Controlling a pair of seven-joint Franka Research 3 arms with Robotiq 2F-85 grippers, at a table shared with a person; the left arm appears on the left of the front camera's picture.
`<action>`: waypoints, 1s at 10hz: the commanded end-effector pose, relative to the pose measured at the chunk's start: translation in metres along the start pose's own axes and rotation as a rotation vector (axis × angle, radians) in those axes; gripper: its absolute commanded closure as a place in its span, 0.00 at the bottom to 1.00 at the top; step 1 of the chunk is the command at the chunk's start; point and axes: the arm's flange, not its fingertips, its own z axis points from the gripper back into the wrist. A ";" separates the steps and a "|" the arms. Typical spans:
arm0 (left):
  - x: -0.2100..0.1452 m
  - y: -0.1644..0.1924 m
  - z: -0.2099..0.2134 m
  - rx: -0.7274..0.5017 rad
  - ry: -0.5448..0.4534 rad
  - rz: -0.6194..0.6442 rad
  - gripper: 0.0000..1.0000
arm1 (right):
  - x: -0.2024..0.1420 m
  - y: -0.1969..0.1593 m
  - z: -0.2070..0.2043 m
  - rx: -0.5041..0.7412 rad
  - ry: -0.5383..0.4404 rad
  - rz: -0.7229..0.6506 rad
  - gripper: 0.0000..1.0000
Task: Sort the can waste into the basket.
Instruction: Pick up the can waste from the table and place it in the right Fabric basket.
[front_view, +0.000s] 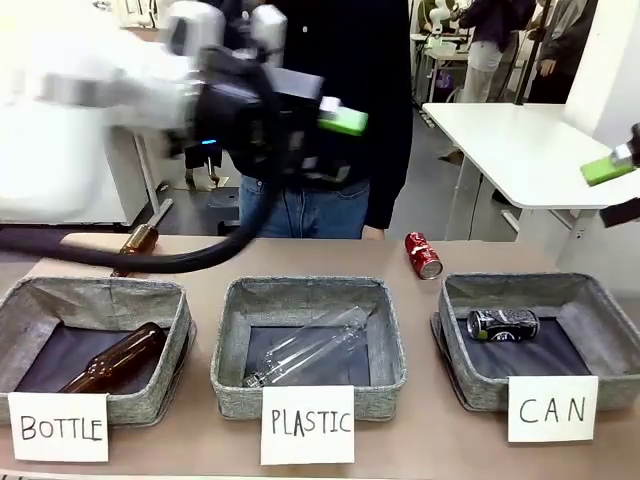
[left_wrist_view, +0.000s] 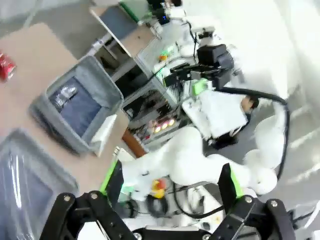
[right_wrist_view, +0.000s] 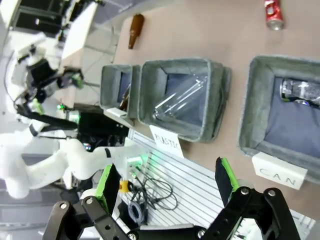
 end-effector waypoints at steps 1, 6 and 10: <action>-0.095 -0.040 0.053 0.093 0.000 0.232 0.00 | 0.014 0.000 -0.036 0.034 0.021 0.020 0.00; -0.194 -0.080 0.194 -0.089 -0.370 0.213 0.00 | 0.055 0.057 -0.143 0.294 0.086 -0.030 0.00; -0.096 -0.120 0.183 -0.038 -0.330 0.198 0.00 | 0.044 0.059 -0.135 0.311 0.099 -0.076 0.00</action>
